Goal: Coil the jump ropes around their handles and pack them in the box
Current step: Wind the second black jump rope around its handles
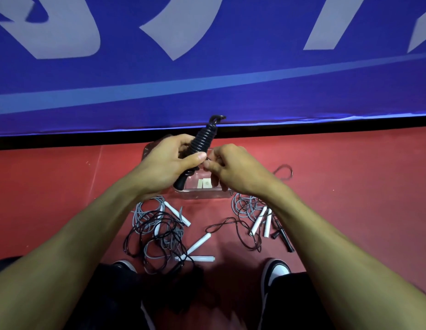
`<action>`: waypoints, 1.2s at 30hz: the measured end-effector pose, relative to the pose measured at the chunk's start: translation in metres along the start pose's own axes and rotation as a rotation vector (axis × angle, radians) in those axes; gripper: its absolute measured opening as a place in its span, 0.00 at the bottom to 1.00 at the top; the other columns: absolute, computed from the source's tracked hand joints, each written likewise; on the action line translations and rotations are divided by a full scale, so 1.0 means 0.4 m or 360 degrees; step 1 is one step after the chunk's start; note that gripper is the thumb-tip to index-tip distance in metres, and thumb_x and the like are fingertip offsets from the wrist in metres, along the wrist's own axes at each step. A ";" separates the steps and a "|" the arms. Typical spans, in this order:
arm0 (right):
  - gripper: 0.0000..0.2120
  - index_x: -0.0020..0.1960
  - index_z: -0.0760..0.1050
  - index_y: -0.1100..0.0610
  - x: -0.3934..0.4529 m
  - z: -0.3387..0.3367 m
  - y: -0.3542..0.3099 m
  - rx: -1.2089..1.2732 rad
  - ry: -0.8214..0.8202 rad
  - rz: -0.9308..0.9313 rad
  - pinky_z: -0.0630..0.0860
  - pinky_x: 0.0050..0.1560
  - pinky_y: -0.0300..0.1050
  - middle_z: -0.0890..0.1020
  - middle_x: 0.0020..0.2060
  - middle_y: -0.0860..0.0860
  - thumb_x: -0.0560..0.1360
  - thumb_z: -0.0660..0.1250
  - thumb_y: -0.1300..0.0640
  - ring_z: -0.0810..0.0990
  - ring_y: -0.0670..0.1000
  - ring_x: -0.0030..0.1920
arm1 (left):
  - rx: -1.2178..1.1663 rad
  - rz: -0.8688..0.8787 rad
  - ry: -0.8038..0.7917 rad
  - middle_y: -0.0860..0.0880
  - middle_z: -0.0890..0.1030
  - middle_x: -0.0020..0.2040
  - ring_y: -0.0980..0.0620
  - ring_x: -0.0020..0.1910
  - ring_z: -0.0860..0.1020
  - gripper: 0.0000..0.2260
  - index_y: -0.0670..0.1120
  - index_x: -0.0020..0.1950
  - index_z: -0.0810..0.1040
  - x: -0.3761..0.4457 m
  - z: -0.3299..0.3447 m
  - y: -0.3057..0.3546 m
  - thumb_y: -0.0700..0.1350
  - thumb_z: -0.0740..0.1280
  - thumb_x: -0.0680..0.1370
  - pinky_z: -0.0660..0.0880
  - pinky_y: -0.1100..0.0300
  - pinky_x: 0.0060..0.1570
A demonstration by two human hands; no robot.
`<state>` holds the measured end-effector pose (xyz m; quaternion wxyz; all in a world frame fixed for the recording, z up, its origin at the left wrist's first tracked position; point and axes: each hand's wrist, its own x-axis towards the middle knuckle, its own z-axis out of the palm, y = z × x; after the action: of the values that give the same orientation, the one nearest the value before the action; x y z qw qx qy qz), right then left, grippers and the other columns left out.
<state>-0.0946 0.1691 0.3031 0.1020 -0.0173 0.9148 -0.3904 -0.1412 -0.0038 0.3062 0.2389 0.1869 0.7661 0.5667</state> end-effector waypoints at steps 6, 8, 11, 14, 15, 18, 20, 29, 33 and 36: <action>0.23 0.39 0.79 0.57 -0.001 -0.011 0.000 -0.0035 -0.0028 0.0075 0.69 0.31 0.38 0.81 0.30 0.52 0.85 0.55 0.50 0.74 0.43 0.26 | -0.0050 -0.0009 0.0142 0.46 0.80 0.43 0.50 0.35 0.83 0.20 0.46 0.52 0.72 -0.003 0.002 0.006 0.41 0.80 0.70 0.83 0.50 0.39; 0.23 0.38 0.80 0.56 -0.002 -0.013 0.002 -0.0058 -0.0067 0.0094 0.68 0.31 0.35 0.80 0.31 0.52 0.85 0.55 0.50 0.74 0.43 0.27 | -0.0033 -0.0009 0.0086 0.52 0.80 0.38 0.46 0.35 0.83 0.21 0.51 0.50 0.70 -0.006 0.007 0.001 0.42 0.81 0.68 0.83 0.40 0.42; 0.23 0.32 0.76 0.51 -0.003 -0.016 -0.005 -0.0050 -0.0072 -0.0001 0.66 0.29 0.29 0.78 0.28 0.47 0.84 0.58 0.54 0.73 0.38 0.25 | 0.0007 -0.0015 0.0051 0.46 0.83 0.39 0.40 0.35 0.82 0.21 0.50 0.51 0.66 -0.008 0.009 0.001 0.40 0.78 0.71 0.82 0.41 0.38; 0.21 0.30 0.73 0.50 -0.001 -0.015 -0.008 -0.0067 -0.0026 -0.0106 0.66 0.30 0.29 0.77 0.25 0.44 0.82 0.62 0.58 0.74 0.36 0.25 | -0.0060 0.0026 0.0114 0.39 0.84 0.41 0.44 0.32 0.79 0.21 0.45 0.53 0.64 -0.005 0.010 0.011 0.37 0.77 0.73 0.77 0.53 0.32; 0.19 0.32 0.75 0.51 0.000 -0.012 -0.008 -0.0097 -0.0019 -0.0128 0.66 0.30 0.29 0.78 0.26 0.44 0.81 0.62 0.60 0.74 0.35 0.26 | -0.0051 0.0047 0.0129 0.41 0.83 0.40 0.46 0.31 0.79 0.21 0.45 0.53 0.65 -0.005 0.011 0.013 0.37 0.77 0.73 0.76 0.55 0.31; 0.13 0.37 0.80 0.55 0.002 -0.008 -0.005 -0.0130 0.0034 -0.0118 0.67 0.31 0.31 0.79 0.27 0.45 0.79 0.62 0.61 0.75 0.38 0.29 | -0.0053 0.0040 0.0060 0.47 0.82 0.37 0.51 0.32 0.78 0.17 0.42 0.57 0.71 -0.007 0.012 0.017 0.39 0.76 0.74 0.76 0.59 0.34; 0.14 0.38 0.80 0.56 0.004 -0.012 0.003 -0.0146 0.0087 -0.0093 0.69 0.35 0.40 0.77 0.27 0.46 0.81 0.63 0.58 0.76 0.46 0.32 | -0.0173 -0.0026 -0.0104 0.48 0.82 0.41 0.53 0.37 0.79 0.13 0.40 0.60 0.74 -0.009 0.014 0.015 0.40 0.72 0.78 0.76 0.59 0.39; 0.19 0.42 0.81 0.61 0.000 -0.015 -0.004 -0.0143 -0.0024 0.0055 0.73 0.40 0.48 0.79 0.31 0.48 0.83 0.60 0.51 0.80 0.55 0.38 | 0.0091 0.0040 0.0121 0.51 0.82 0.35 0.51 0.32 0.80 0.10 0.45 0.46 0.77 -0.004 0.015 0.010 0.41 0.77 0.72 0.76 0.52 0.38; 0.23 0.43 0.82 0.60 0.000 -0.014 -0.001 -0.0160 -0.0127 0.0086 0.71 0.38 0.44 0.81 0.33 0.52 0.85 0.56 0.49 0.78 0.49 0.35 | -0.0132 -0.0105 0.0202 0.42 0.78 0.46 0.44 0.41 0.85 0.13 0.44 0.50 0.70 0.000 0.015 0.008 0.37 0.74 0.75 0.83 0.51 0.41; 0.19 0.39 0.79 0.56 0.000 -0.015 -0.001 -0.0118 -0.0070 -0.0024 0.66 0.30 0.32 0.79 0.29 0.48 0.84 0.58 0.52 0.74 0.39 0.27 | 0.0234 -0.0080 0.0283 0.44 0.81 0.39 0.51 0.28 0.79 0.12 0.47 0.51 0.68 0.004 0.014 -0.002 0.39 0.71 0.77 0.73 0.57 0.29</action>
<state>-0.0958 0.1732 0.3074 0.1183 -0.0364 0.9261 -0.3564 -0.1392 0.0012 0.3038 0.1699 0.1338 0.8281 0.5171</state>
